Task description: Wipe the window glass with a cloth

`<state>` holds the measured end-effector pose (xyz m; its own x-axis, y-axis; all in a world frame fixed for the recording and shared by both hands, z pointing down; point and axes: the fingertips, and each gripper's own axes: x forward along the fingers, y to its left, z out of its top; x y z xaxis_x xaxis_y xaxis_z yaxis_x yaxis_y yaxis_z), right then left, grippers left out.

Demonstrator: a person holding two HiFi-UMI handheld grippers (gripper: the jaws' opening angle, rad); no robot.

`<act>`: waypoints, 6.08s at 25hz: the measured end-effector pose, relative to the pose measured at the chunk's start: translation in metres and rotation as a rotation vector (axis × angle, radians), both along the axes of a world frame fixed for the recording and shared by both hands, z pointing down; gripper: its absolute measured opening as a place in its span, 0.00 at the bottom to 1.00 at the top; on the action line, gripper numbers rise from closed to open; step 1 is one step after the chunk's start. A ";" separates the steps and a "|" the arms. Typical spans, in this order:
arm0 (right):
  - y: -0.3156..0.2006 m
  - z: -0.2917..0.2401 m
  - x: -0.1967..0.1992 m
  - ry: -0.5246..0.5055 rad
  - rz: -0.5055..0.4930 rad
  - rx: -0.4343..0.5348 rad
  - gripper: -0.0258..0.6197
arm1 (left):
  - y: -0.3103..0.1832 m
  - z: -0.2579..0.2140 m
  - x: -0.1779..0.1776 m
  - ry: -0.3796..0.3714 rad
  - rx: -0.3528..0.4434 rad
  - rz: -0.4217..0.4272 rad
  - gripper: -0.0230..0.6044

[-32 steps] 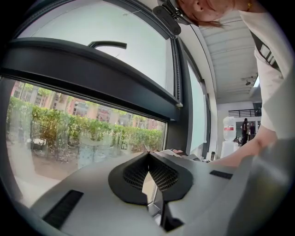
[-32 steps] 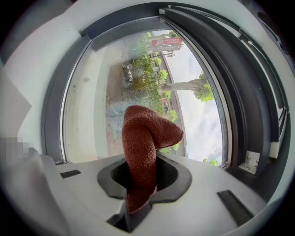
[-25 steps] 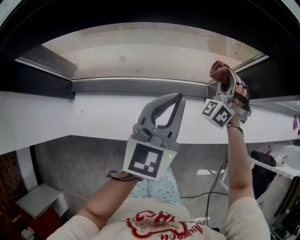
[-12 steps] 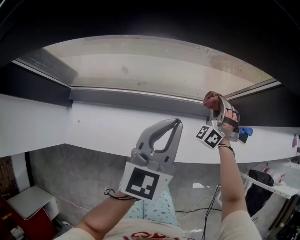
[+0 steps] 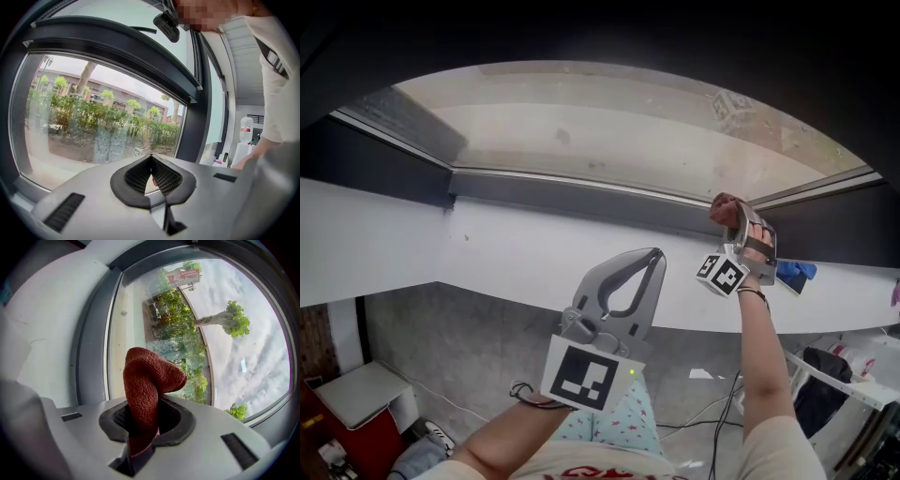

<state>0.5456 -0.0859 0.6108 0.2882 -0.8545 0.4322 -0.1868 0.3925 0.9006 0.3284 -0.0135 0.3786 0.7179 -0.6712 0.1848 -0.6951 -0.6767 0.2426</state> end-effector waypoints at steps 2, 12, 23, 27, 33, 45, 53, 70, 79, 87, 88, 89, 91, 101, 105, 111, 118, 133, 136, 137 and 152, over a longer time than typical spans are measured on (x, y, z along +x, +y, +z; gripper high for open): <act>0.001 0.016 0.001 0.008 -0.004 -0.038 0.17 | -0.002 0.001 -0.004 0.004 -0.010 -0.012 0.07; -0.001 0.083 0.003 -0.004 0.042 -0.269 0.17 | -0.009 -0.003 -0.018 0.009 -0.027 -0.056 0.07; 0.006 0.114 0.014 0.124 0.028 -0.512 0.17 | 0.015 0.001 -0.006 -0.033 -0.019 0.000 0.07; 0.004 0.120 0.015 0.106 0.063 -0.535 0.17 | 0.023 0.020 -0.008 -0.093 -0.029 0.034 0.07; 0.004 0.080 -0.006 -0.004 0.028 -0.458 0.17 | 0.021 0.009 -0.015 -0.082 0.001 0.021 0.07; -0.008 -0.367 -0.109 -0.037 -0.293 0.466 0.17 | 0.018 -0.047 -0.026 -0.019 0.097 -0.013 0.07; -0.021 -0.396 -0.123 0.016 -0.321 0.596 0.17 | 0.024 -0.054 -0.030 -0.052 0.108 0.011 0.07; -0.025 -0.270 -0.116 -0.058 -0.317 0.550 0.17 | 0.016 -0.044 -0.047 -0.057 0.078 -0.038 0.07; -0.024 -0.201 -0.108 -0.075 -0.298 0.440 0.17 | 0.003 -0.038 -0.045 -0.044 0.062 -0.058 0.07; -0.024 -0.139 -0.102 -0.103 -0.281 0.336 0.17 | -0.001 -0.032 -0.047 -0.044 0.042 -0.081 0.07; -0.024 -0.134 -0.102 -0.103 -0.284 0.332 0.17 | -0.001 -0.031 -0.047 -0.038 0.039 -0.088 0.07; -0.024 -0.130 -0.103 -0.103 -0.287 0.326 0.17 | -0.002 -0.031 -0.047 -0.031 0.035 -0.096 0.07; -0.023 -0.123 -0.103 -0.104 -0.293 0.315 0.17 | -0.001 -0.031 -0.046 -0.022 0.031 -0.101 0.07; -0.023 -0.080 -0.105 -0.100 -0.301 0.246 0.17 | -0.001 -0.029 -0.043 -0.027 0.033 -0.103 0.07; -0.024 -0.059 -0.107 -0.104 -0.307 0.209 0.17 | -0.001 -0.027 -0.047 -0.019 0.023 -0.121 0.07; -0.021 -0.009 -0.100 -0.105 -0.282 0.068 0.18 | 0.001 -0.026 -0.043 -0.021 0.014 -0.127 0.07; -0.022 0.027 -0.099 -0.110 -0.264 0.016 0.18 | -0.006 -0.020 -0.056 -0.046 0.002 -0.154 0.07; -0.023 0.091 -0.103 -0.093 -0.250 -0.139 0.18 | -0.006 0.001 -0.082 -0.061 -0.042 -0.207 0.07; -0.020 0.117 -0.090 -0.094 -0.164 -0.272 0.18 | -0.005 0.002 -0.085 -0.068 -0.045 -0.208 0.07; -0.020 0.122 -0.088 -0.104 -0.136 -0.293 0.18 | -0.005 0.002 -0.086 -0.069 -0.047 -0.209 0.07; -0.021 -0.198 -0.168 -0.320 -0.262 0.301 0.18 | -0.003 -0.050 -0.086 -0.024 0.060 -0.110 0.07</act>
<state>0.3772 -0.1070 0.4130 -0.0593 -0.9805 0.1873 -0.4013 0.1952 0.8949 0.2421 -0.0170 0.3283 0.6355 -0.7557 0.1583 -0.7708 -0.6092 0.1863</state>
